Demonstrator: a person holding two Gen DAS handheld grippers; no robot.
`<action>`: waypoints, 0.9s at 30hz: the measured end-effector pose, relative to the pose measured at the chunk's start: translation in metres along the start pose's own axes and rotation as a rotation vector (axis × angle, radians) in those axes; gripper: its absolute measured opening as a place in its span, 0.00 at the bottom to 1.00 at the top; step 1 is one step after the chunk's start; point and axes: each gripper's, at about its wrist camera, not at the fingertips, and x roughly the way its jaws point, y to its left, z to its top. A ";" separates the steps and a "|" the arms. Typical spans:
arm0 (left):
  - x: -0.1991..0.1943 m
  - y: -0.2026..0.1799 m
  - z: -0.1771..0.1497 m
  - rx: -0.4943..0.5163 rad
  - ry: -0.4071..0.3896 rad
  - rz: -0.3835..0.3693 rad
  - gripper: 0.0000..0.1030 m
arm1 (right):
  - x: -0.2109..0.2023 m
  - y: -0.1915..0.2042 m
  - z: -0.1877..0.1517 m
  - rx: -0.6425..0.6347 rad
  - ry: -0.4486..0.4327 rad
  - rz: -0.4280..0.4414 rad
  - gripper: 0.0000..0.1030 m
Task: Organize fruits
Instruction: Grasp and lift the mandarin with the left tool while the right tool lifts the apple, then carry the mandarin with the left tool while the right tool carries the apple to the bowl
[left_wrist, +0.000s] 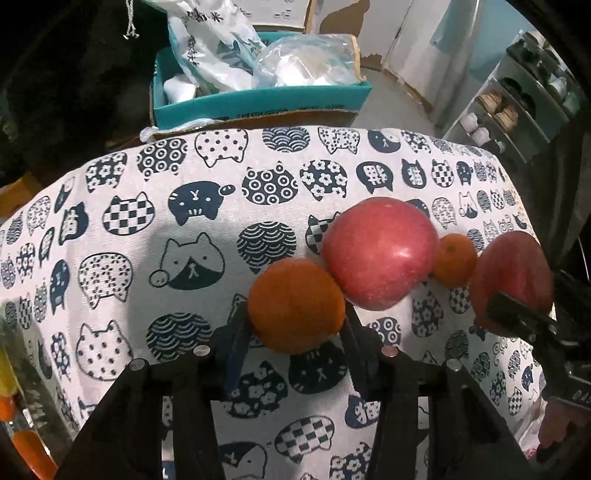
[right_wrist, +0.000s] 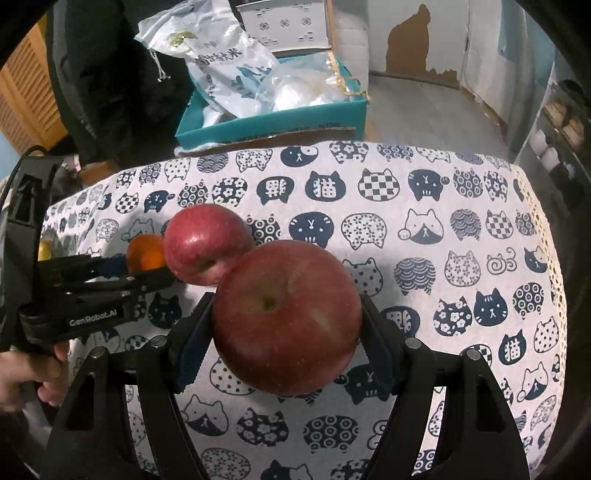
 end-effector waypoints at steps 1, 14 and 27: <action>-0.004 -0.001 -0.001 0.001 -0.006 0.001 0.46 | -0.002 0.001 0.001 -0.004 -0.004 -0.002 0.72; -0.076 -0.015 -0.012 0.023 -0.109 -0.005 0.46 | -0.042 0.026 0.010 -0.047 -0.085 0.004 0.72; -0.147 -0.018 -0.030 0.041 -0.221 -0.001 0.46 | -0.100 0.053 0.022 -0.076 -0.182 0.039 0.72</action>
